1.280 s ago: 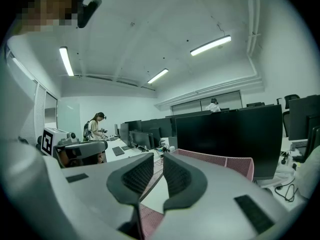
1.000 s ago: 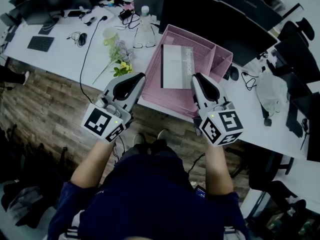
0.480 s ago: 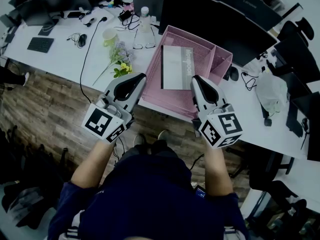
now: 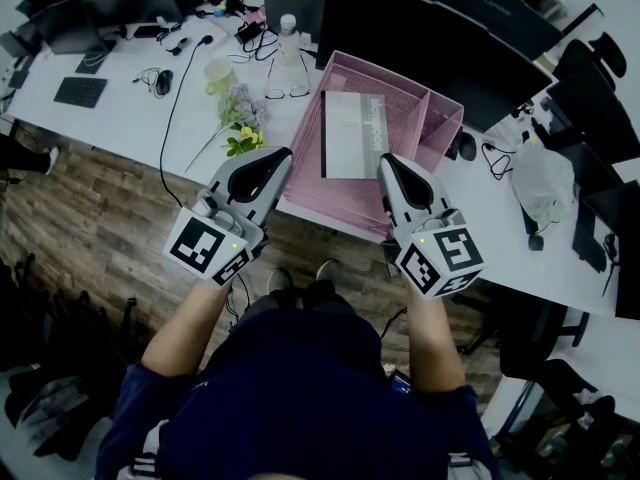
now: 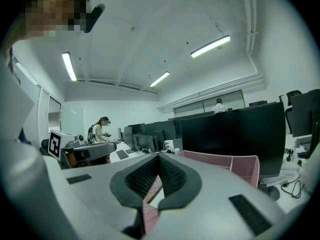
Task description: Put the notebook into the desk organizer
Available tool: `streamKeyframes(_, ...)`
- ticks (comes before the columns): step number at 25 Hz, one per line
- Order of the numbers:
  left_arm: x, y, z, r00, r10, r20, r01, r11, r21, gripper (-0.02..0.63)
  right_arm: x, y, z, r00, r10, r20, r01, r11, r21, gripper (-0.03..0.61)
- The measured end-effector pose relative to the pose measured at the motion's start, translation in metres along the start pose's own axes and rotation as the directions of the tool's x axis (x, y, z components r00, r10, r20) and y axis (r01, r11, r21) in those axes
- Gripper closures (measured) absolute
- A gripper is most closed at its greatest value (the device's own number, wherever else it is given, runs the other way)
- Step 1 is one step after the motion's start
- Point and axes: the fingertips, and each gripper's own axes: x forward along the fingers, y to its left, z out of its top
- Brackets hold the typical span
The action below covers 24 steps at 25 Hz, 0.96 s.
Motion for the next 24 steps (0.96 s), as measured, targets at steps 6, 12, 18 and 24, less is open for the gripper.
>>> streamKeyframes(6, -0.0005, -0.0009, 0.0007, 1.0, -0.004, -0.002, 0.004, 1.0, 0.003, 0.58, -0.0006, 0.003, 0.0002, 1.0, 0.014, 0.006, -0.014, 1.0, 0.008, 0.574)
streamKeyframes(12, -0.0004, -0.0015, 0.0001, 1.0, -0.007, -0.006, 0.007, 1.0, 0.005, 0.58, -0.0014, 0.0028, -0.0008, 1.0, 0.014, 0.006, -0.014, 1.0, 0.018, 0.574)
streamKeyframes(18, -0.0007, -0.0021, -0.0004, 1.0, -0.007, -0.006, 0.007, 1.0, 0.004, 0.58, -0.002, 0.0038, -0.0023, 1.0, 0.018, 0.005, -0.018, 1.0, 0.017, 0.574)
streamKeyframes(24, -0.0005, -0.0023, -0.0011, 1.0, -0.005, -0.005, 0.005, 1.0, 0.003, 0.58, -0.0025, 0.0031, -0.0024, 1.0, 0.019, 0.006, -0.019, 1.0, 0.017, 0.574)
